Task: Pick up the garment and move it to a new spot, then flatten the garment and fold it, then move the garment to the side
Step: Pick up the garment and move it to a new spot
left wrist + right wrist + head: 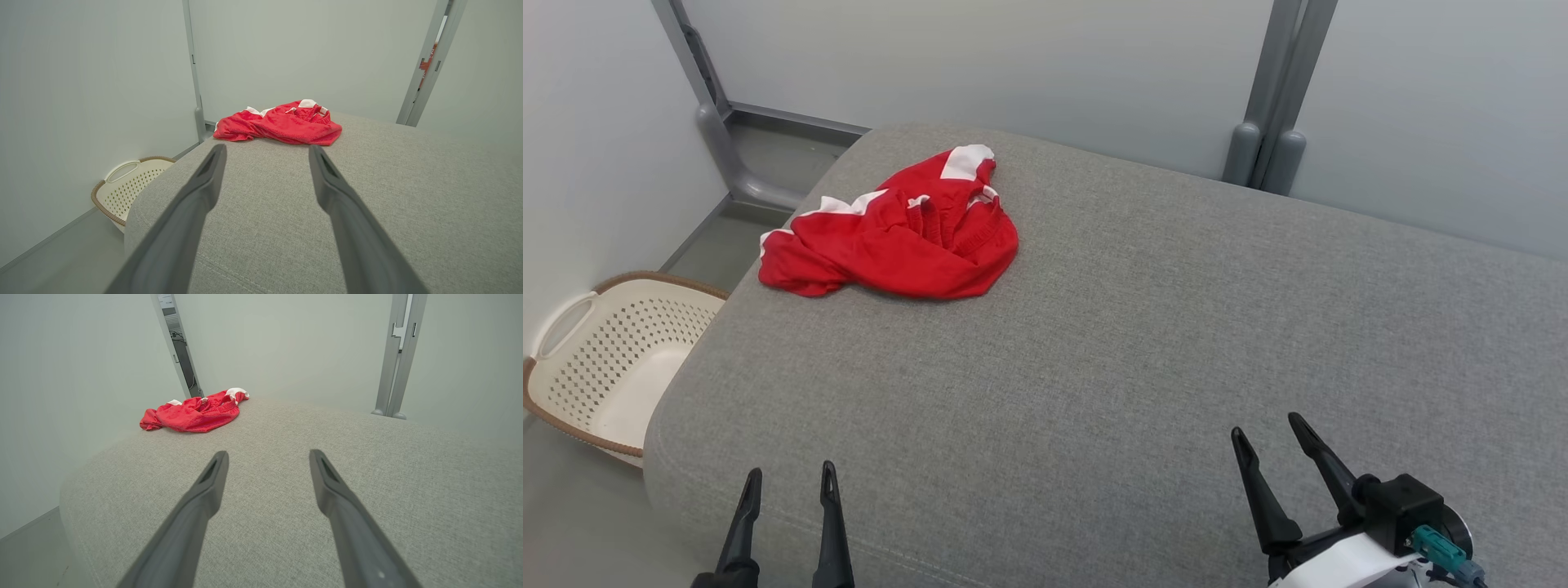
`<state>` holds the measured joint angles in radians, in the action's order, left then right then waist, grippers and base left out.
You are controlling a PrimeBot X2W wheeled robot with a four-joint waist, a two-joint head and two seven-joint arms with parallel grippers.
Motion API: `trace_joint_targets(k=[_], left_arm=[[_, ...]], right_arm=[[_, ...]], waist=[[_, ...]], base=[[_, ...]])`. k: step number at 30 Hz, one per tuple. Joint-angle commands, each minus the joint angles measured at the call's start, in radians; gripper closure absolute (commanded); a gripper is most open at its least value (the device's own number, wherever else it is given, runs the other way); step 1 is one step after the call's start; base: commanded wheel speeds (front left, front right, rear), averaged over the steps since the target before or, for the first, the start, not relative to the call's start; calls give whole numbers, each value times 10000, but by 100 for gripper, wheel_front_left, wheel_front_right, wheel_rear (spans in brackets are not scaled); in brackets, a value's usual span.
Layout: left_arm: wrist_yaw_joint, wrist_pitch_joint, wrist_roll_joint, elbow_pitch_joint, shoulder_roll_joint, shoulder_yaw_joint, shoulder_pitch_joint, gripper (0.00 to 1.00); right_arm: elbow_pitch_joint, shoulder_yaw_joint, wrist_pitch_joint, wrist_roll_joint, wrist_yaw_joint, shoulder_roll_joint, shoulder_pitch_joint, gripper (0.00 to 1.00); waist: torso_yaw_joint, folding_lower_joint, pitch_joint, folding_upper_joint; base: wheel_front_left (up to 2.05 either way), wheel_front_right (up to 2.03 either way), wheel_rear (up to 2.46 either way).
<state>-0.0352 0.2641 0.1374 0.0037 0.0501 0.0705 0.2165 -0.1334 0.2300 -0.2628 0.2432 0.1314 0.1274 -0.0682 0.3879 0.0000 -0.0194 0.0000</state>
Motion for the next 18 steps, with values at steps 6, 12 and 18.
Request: trace_joint_targets(k=[6, 12, 18], left_arm=[[-75, -3, 121, -68, 10, 6, 79, 0], [-142, -1, 156, -99, 9, 118, -69, 0], [-182, -1, 268, -187, 11, 52, -535, 0]], right_arm=[[-43, 21, -24, 71, -16, 104, -124, 0], [15, -55, -24, 52, -16, 227, -161, 0], [140, -47, -24, -8, -16, 415, 85, 0]], waist=[[-11, 0, 63, 0], [32, 0, 218, 0], [61, 0, 641, 0]], base=[[0, 0, 0], [0, 0, 0], [0, 0, 0]])
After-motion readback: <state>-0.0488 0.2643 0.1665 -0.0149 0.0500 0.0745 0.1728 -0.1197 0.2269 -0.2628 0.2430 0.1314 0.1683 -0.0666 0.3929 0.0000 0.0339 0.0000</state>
